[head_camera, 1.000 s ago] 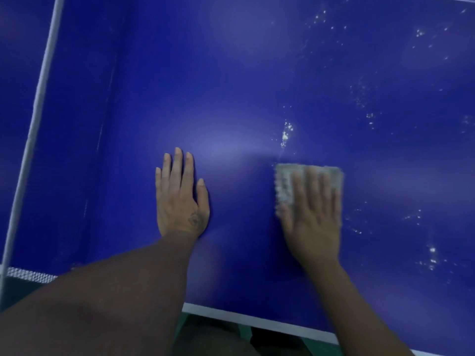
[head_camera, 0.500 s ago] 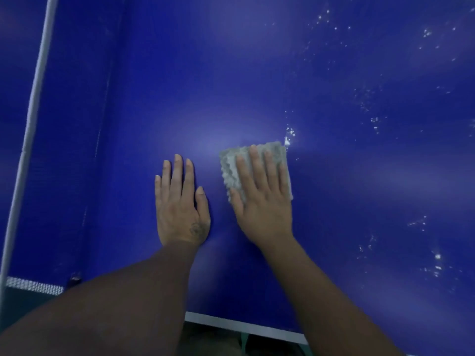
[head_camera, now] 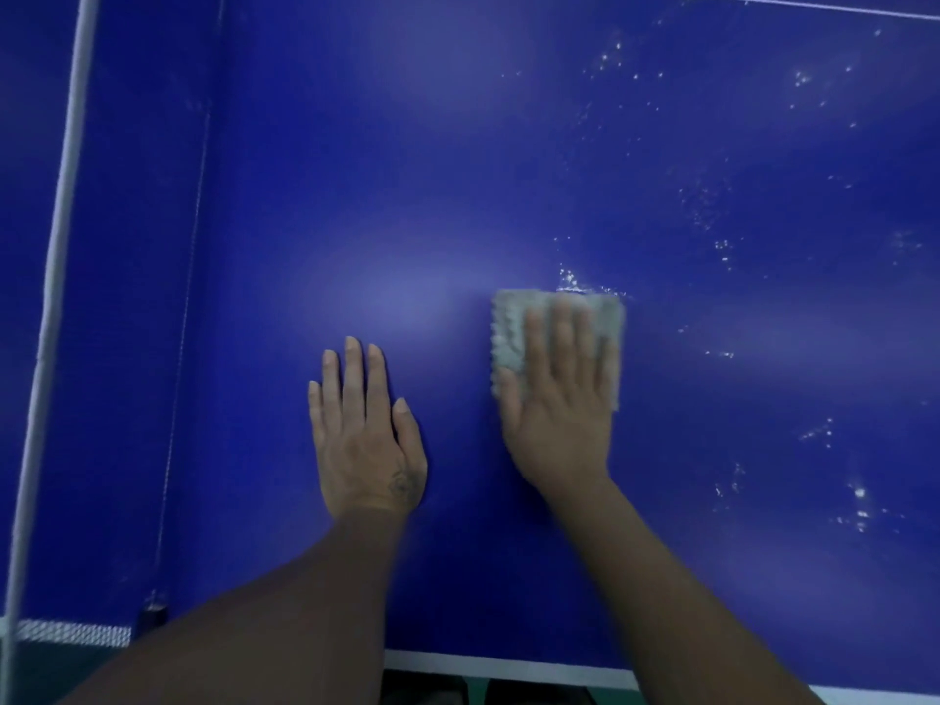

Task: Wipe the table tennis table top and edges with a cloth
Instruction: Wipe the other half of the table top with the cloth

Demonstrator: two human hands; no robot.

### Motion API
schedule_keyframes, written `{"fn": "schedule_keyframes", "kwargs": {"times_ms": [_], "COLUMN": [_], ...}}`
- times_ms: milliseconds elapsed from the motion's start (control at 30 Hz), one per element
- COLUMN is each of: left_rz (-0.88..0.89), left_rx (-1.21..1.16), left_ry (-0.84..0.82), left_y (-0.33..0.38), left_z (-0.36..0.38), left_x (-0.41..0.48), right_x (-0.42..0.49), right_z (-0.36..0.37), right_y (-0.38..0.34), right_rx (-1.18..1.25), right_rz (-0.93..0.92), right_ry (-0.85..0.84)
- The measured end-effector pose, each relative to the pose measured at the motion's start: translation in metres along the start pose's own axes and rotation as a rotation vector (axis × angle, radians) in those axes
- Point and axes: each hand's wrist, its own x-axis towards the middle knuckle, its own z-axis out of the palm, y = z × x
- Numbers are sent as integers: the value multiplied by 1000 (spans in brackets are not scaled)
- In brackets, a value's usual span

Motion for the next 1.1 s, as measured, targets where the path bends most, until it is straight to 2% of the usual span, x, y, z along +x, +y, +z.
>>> {"fn": "schedule_keyframes", "kwargs": {"times_ms": [100,167,367,433,533,633,733,833,933,1100], "left_rz": [-3,-8,-31,-37,-61,-10,34,54,49,31], "left_rx": [11,13,-20,-95,-249,-292,-234,-97,39,60], "left_ry": [1,0,-10,17,71,114,134,111,92,97], "left_y": [-1,0,3,2,9,30,52,61,62,66], "left_z": [1,1,-4,-4,-5,-3,5,11,16,12], "left_x": [0,0,1,2,21,66,126,164,171,172], "right_x": [42,66,52,29,4,23,75,121,148,127], "right_z": [6,6,-18,-27,-26,-15,-2,5,3,-20], "right_y": [-32,-22,69,85,80,50,10,-5,24,85], "right_rx": [12,5,-32,-50,-81,-69,-62,-23,-43,-76], "right_rz": [-162,-167,201,251,185,72,-69,-110,-36,205], "right_ry": [7,33,1,-40,-73,-38,33,85,100,61]}}
